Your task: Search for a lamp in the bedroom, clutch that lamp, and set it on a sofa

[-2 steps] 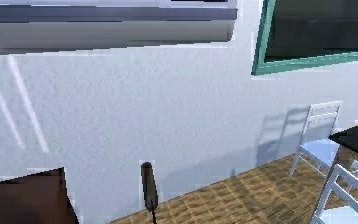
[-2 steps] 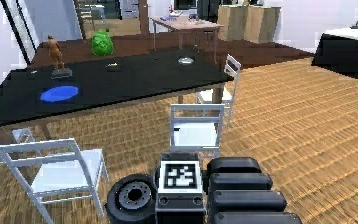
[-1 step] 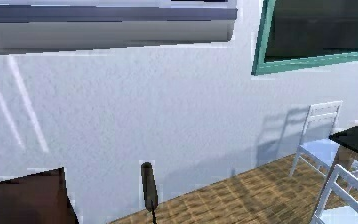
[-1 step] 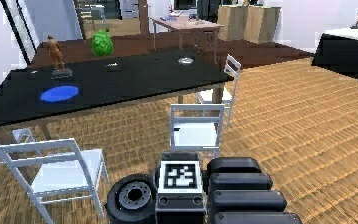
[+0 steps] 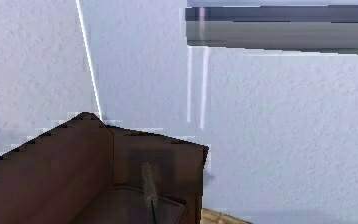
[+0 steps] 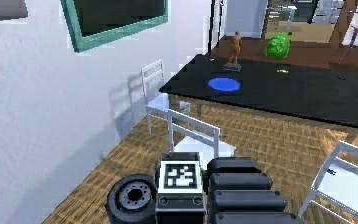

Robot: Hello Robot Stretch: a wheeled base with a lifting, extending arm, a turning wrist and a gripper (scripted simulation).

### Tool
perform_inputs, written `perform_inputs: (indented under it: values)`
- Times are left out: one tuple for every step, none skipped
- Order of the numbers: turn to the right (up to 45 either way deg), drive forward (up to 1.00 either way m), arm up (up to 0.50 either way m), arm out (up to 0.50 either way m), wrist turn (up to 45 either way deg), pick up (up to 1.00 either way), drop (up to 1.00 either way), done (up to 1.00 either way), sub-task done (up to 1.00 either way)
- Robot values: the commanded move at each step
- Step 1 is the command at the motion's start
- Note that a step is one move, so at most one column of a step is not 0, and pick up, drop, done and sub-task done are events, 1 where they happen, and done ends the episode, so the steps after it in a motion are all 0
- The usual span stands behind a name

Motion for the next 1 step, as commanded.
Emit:
perform_inputs:
  values:
    - [-12.0, 0.0, 0.0, 0.0, 0.0, 0.0, 0.0, 0.0, 0.0]
